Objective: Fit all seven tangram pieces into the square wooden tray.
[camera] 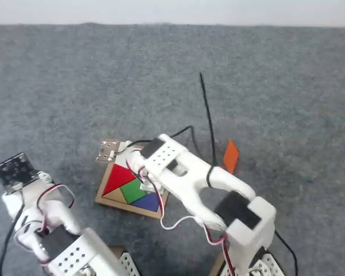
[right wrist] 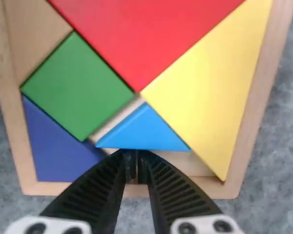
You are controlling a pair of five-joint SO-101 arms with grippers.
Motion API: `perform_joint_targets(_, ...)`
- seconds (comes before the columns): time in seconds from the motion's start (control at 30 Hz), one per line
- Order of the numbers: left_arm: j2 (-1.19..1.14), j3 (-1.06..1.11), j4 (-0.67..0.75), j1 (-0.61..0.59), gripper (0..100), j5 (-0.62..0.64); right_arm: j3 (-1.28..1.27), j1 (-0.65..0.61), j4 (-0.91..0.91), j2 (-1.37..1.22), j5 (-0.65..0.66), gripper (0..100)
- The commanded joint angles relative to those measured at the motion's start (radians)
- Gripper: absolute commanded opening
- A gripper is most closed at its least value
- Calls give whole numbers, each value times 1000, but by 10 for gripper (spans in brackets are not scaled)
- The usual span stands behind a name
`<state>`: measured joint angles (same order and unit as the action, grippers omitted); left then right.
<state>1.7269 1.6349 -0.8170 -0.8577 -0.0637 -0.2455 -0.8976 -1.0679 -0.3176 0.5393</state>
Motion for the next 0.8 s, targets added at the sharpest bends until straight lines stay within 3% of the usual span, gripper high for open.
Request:
perform_joint_targets(0.0,14,-10,6,6,16,-15,110,-4,-8,-45,2,40)
perform_joint_targets(0.57,14,-8,6,6,16,-15,95,-73,-58,53,71,40)
perform_joint_targets(0.77,14,-8,5,6,16,-15,95,42,-174,208,71,43)
